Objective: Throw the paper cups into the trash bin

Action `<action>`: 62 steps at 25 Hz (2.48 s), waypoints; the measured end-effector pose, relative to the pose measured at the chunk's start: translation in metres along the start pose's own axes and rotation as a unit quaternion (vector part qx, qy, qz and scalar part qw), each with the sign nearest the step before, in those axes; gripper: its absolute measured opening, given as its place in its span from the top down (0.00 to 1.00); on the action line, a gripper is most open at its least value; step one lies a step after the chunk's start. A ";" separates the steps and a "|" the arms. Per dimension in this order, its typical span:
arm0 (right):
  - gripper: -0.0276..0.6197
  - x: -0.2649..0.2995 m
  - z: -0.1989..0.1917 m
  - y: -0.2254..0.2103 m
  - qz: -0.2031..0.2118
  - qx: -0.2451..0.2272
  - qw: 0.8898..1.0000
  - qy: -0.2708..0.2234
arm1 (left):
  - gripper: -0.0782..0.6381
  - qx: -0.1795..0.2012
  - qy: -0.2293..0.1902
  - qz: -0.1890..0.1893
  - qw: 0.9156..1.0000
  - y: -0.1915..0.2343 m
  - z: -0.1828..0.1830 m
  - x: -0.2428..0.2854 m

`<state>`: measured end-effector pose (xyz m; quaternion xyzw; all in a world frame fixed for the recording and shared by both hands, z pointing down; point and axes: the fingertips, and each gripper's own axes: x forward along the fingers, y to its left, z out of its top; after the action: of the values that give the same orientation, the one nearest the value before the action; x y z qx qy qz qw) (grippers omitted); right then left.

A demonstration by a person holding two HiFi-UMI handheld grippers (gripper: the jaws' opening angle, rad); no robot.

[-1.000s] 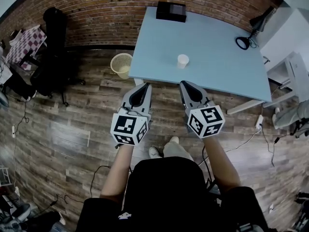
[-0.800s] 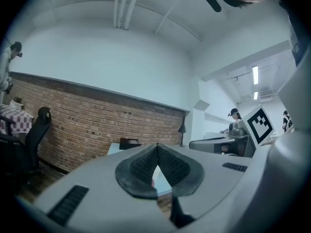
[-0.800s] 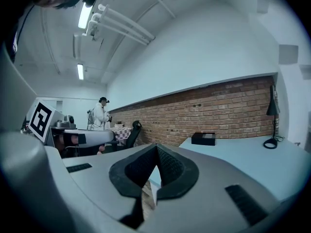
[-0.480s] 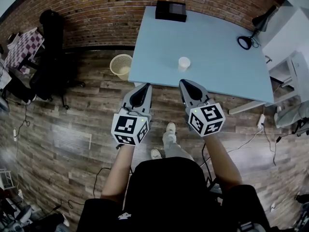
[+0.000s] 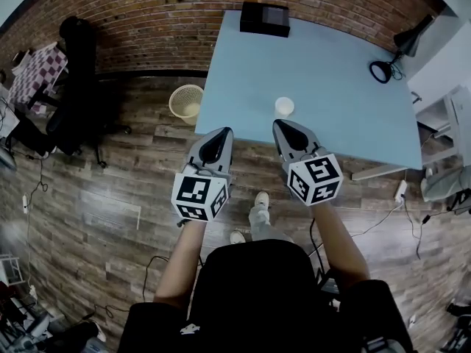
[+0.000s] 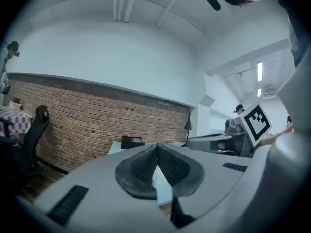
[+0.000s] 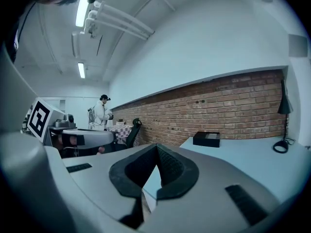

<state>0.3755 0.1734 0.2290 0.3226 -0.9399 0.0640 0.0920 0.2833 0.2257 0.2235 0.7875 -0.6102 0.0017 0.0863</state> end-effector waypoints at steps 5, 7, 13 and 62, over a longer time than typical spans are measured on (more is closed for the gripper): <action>0.96 0.026 0.000 -0.016 0.018 0.002 1.000 0.006 | 0.89 0.000 0.009 0.004 1.000 0.013 -0.003 0.027; 0.96 0.033 0.002 -0.026 0.019 0.002 1.000 0.008 | 0.89 -0.002 0.010 0.005 1.000 0.016 -0.003 0.039; 0.96 0.050 0.003 -0.060 0.023 0.011 1.000 0.017 | 0.89 -0.005 0.017 0.004 1.000 0.018 -0.002 0.074; 0.96 0.059 -0.102 -0.243 -0.111 0.116 0.982 0.096 | 0.57 0.021 0.182 -0.140 0.973 -0.027 -0.146 0.248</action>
<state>0.4934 -0.0336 0.3560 0.4255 -0.8713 0.1930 0.1500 0.3875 0.0145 0.3907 0.8534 -0.4676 0.1453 0.1789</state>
